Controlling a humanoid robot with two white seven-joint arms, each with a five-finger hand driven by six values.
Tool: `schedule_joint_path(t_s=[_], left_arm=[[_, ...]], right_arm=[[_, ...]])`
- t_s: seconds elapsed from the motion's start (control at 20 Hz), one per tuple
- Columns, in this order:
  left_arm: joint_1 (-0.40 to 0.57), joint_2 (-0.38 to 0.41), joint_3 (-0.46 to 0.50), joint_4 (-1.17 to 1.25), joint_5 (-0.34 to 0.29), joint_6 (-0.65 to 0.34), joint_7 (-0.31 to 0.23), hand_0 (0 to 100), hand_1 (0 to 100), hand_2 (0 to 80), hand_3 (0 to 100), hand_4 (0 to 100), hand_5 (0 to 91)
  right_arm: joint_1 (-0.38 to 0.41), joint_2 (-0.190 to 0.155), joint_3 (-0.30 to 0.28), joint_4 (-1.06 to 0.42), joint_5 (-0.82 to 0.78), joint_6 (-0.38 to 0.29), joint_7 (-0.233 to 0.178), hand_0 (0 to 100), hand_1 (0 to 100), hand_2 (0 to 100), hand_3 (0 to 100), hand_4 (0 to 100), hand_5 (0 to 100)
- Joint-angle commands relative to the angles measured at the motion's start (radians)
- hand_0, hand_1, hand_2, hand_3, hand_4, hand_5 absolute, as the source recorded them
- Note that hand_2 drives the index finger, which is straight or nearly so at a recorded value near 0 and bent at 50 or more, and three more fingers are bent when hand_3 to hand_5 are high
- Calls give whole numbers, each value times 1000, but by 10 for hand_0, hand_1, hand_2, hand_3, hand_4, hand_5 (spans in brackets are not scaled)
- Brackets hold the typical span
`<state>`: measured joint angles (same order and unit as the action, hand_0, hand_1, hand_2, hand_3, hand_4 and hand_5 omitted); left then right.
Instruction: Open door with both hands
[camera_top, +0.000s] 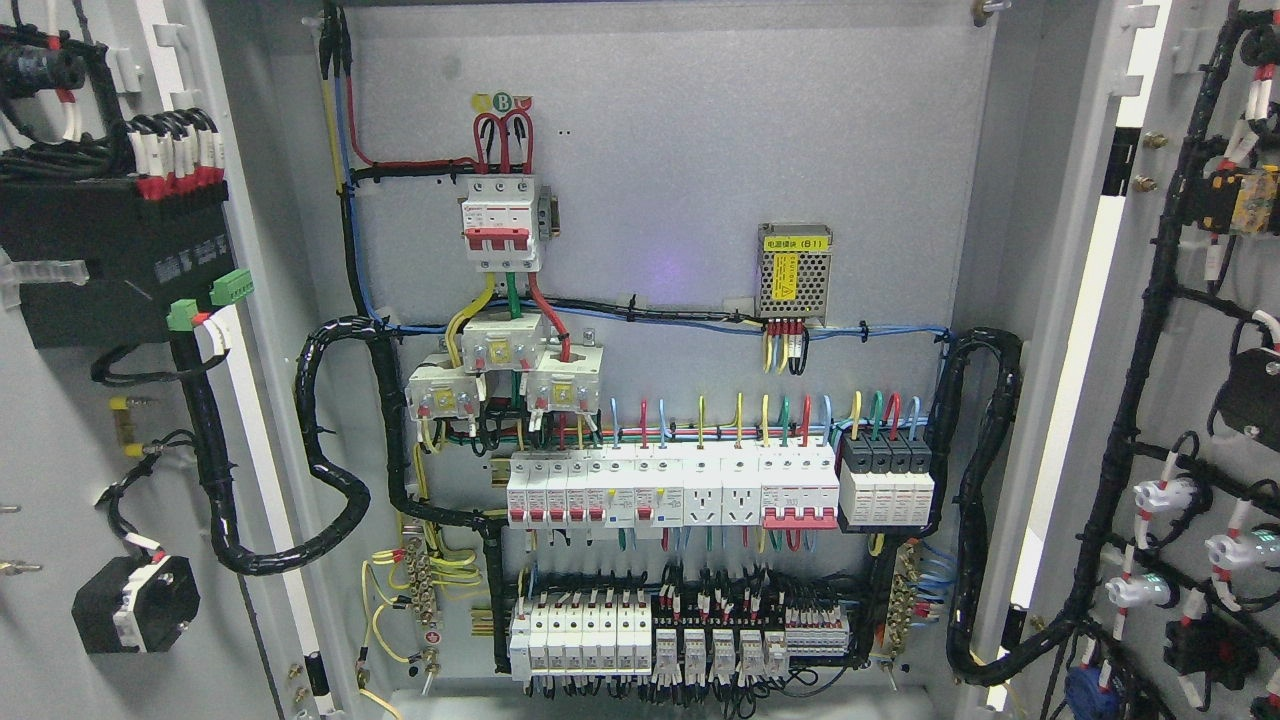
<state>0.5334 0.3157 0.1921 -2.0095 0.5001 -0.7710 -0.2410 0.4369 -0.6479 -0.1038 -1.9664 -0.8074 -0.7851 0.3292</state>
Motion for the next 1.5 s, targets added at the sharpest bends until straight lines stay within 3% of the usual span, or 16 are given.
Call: schedule_joint_path(t_s=[0.0, 0.2, 0.75, 1.45], left_arm=[[5, 29, 105, 38, 47, -438, 0, 0, 0, 0, 0, 30, 0], [0, 33, 138, 86, 64, -416, -1, 0, 0, 0, 0, 30, 0], [-45, 65, 211, 161, 139, -260, -1, 0, 0, 0, 0, 30, 0], [-133, 117, 267, 288, 184, -77, -1, 0, 0, 0, 0, 30, 0]], right_arm=[[0, -26, -11, 24, -15, -160, -6, 107, 0, 0, 0, 0, 0], [2, -24, -46, 31, -16, -164, -6, 107, 0, 0, 0, 0, 0], [5, -22, -79, 76, -30, -166, -6, 107, 0, 0, 0, 0, 0], [6, -27, -120, 116, -73, -164, -6, 107, 0, 0, 0, 0, 0]])
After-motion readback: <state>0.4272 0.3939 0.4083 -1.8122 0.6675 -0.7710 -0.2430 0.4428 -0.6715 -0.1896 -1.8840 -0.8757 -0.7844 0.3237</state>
